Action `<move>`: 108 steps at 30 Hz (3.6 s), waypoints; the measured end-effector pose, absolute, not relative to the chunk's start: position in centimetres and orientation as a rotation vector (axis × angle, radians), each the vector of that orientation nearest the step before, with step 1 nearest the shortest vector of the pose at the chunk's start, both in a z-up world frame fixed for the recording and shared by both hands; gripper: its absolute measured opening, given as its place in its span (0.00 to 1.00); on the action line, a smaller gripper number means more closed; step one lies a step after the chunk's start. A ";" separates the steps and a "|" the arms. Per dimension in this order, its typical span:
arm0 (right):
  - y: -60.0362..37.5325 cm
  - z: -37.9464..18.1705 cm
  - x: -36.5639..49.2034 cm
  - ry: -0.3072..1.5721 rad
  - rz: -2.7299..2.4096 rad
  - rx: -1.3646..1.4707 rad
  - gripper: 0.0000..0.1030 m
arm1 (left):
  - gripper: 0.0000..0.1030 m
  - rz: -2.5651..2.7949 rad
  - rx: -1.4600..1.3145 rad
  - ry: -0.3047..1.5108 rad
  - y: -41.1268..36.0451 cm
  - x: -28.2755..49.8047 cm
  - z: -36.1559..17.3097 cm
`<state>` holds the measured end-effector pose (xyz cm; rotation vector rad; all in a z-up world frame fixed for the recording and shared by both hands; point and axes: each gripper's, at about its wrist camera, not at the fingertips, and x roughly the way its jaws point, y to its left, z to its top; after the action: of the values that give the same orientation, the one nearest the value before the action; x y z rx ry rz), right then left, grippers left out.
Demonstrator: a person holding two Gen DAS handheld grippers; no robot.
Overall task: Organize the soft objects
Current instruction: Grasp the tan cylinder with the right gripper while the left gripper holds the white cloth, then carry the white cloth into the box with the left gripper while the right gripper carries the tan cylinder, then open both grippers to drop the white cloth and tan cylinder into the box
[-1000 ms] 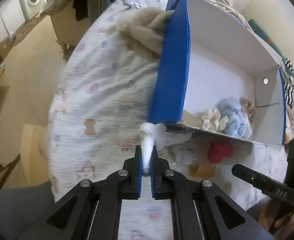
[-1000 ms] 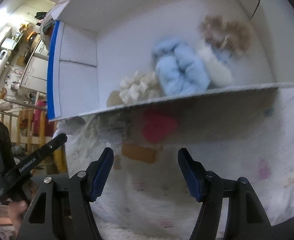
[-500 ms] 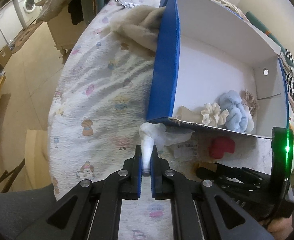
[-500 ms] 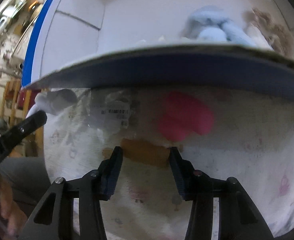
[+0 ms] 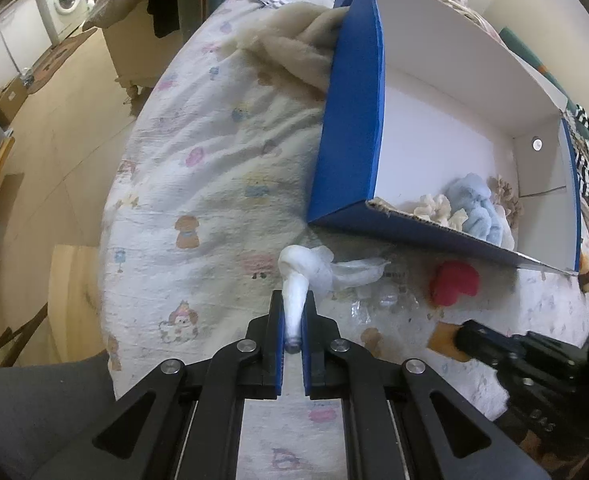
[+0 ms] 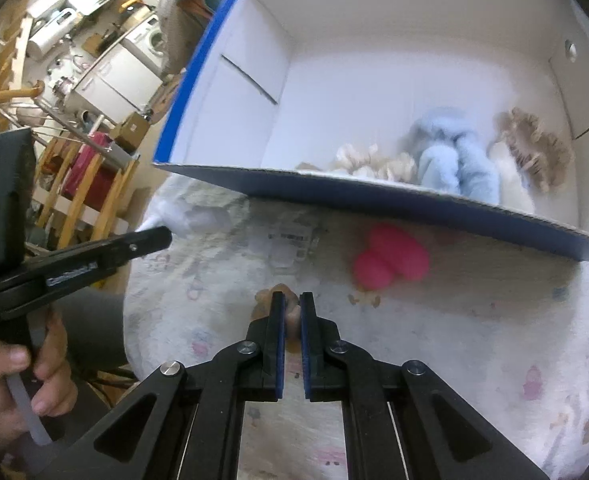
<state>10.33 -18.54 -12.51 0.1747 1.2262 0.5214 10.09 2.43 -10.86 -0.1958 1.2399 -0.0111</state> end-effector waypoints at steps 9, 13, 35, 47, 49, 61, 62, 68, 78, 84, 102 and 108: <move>-19.8 -10.8 9.6 1.163 0.521 0.147 0.08 | 0.06 0.000 -0.144 1.180 1.4 8.0 -9.6; -20.5 -9.6 9.3 1.125 0.527 0.160 0.08 | 0.06 0.002 -0.159 1.191 1.3 7.5 -9.7; -26.0 0.6 9.9 0.708 0.444 0.337 0.08 | 0.06 0.019 -0.145 0.951 0.9 8.3 -1.0; -26.8 3.5 14.3 0.691 0.407 0.333 0.08 | 0.06 -0.072 -0.111 0.925 -1.7 14.8 1.7; -26.8 3.7 15.5 0.693 0.402 0.322 0.08 | 0.06 -0.080 -0.080 0.917 -2.6 15.8 1.9; -28.1 -1.0 24.0 0.834 0.337 0.300 0.08 | 0.06 -0.093 0.023 0.964 -6.2 22.5 -2.3; -28.0 -1.6 24.5 0.851 0.338 0.297 0.08 | 0.06 -0.097 0.032 0.971 -6.5 22.8 -2.9; -27.5 -6.1 26.4 0.982 0.356 0.329 0.08 | 0.06 -0.125 0.054 1.025 -7.6 23.6 -5.8; -28.8 -9.0 27.5 1.035 0.294 0.419 0.10 | 0.07 -0.127 0.110 1.035 -8.6 24.0 -8.1; -29.7 -8.2 26.9 1.021 0.273 0.459 0.15 | 0.08 -0.139 0.095 1.050 -8.6 23.9 -8.2; -30.2 -8.9 27.0 1.055 0.235 0.479 0.75 | 0.61 -0.151 0.072 1.041 -8.5 23.5 -7.5; -29.6 -8.6 27.0 1.047 0.251 0.446 0.75 | 0.61 -0.143 0.063 1.040 -8.3 23.5 -7.4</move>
<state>27.01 -29.65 -8.59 0.4456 1.0468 0.2505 23.55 -8.28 -7.39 0.0631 1.0397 -0.1432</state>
